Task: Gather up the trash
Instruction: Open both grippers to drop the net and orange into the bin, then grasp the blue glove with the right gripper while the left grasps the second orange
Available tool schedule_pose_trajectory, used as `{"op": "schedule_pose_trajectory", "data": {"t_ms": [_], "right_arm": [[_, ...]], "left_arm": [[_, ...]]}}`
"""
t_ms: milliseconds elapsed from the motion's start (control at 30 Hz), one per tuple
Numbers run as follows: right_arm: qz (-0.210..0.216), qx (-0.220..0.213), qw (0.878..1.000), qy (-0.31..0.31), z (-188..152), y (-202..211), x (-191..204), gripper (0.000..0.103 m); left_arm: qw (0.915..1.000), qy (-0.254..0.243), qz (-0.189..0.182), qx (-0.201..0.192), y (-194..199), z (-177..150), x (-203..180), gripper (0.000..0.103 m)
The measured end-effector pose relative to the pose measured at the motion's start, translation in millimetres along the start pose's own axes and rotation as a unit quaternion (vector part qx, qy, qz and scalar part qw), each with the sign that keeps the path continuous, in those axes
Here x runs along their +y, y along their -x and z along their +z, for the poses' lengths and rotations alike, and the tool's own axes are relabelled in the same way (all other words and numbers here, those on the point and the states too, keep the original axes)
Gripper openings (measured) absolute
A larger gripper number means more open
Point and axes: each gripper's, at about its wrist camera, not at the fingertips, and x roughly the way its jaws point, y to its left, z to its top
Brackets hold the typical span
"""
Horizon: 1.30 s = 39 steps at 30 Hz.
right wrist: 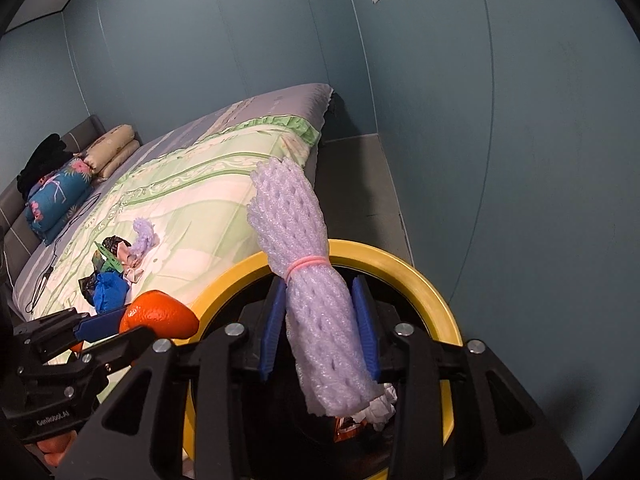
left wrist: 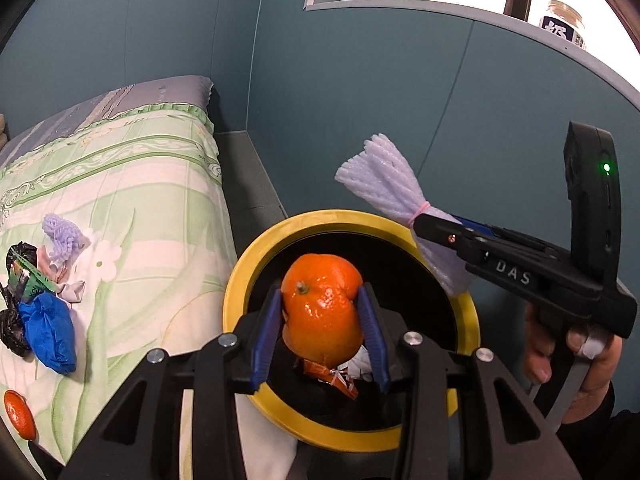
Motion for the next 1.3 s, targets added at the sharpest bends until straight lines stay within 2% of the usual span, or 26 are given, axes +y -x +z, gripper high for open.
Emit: {"op": "schedule_pose_trajectory", "data": {"t_ms": [67, 100, 133, 200, 267, 300, 367, 400, 667, 800, 900, 933, 1000, 1300], "right_arm": [[-0.002, -0.001, 1.0, -0.002, 0, 0, -1, 0.042], [-0.003, -0.002, 1.0, -0.005, 1, 0, -2, 0.043], [-0.004, -0.003, 1.0, -0.007, 1, 0, -2, 0.043], [-0.005, -0.004, 1.0, -0.01, 2, 1, -4, 0.043], [-0.008, -0.007, 1.0, -0.011, 2, 3, -5, 0.044], [-0.008, -0.009, 1.0, -0.011, 3, 4, -5, 0.044], [-0.007, -0.014, 1.0, -0.012, 4, 6, -4, 0.048], [-0.007, -0.017, 1.0, -0.01, 5, 7, -3, 0.05], [0.032, -0.055, 0.998, 0.013, 10, 17, 27, 0.077], [0.058, -0.065, 0.996, 0.033, 11, 20, 46, 0.085], [0.072, -0.077, 0.993, 0.052, 11, 23, 63, 0.091], [0.079, -0.082, 0.992, 0.058, 11, 24, 69, 0.093], [0.092, -0.09, 0.989, 0.066, 12, 26, 81, 0.095], [0.146, -0.128, 0.971, 0.136, 10, 20, 151, 0.095]], "left_arm": [[1.0, -0.006, 0.005, -0.005, 2, -1, -2, 0.043], [0.9999, -0.007, 0.006, -0.008, 3, 0, -2, 0.046], [0.9999, -0.006, 0.005, -0.011, 5, 1, -2, 0.055], [0.9997, -0.006, 0.006, -0.022, 11, 1, -1, 0.061], [0.9994, -0.005, 0.011, -0.031, 17, 2, 1, 0.077], [0.9992, -0.002, 0.011, -0.039, 22, 2, 4, 0.079], [0.9986, 0.005, 0.014, -0.05, 30, 4, 10, 0.092], [0.9982, 0.011, 0.018, -0.056, 34, 5, 14, 0.095], [0.9916, 0.035, 0.089, -0.087, 69, 4, 52, 0.095], [0.9876, 0.041, 0.114, -0.1, 90, -1, 76, 0.095], [0.9843, 0.048, 0.143, -0.092, 101, -5, 96, 0.095], [0.9846, 0.05, 0.142, -0.088, 105, -6, 102, 0.095], [0.984, 0.055, 0.144, -0.088, 117, -9, 115, 0.095], [0.9701, 0.097, 0.197, -0.103, 157, -35, 164, 0.095]]}}
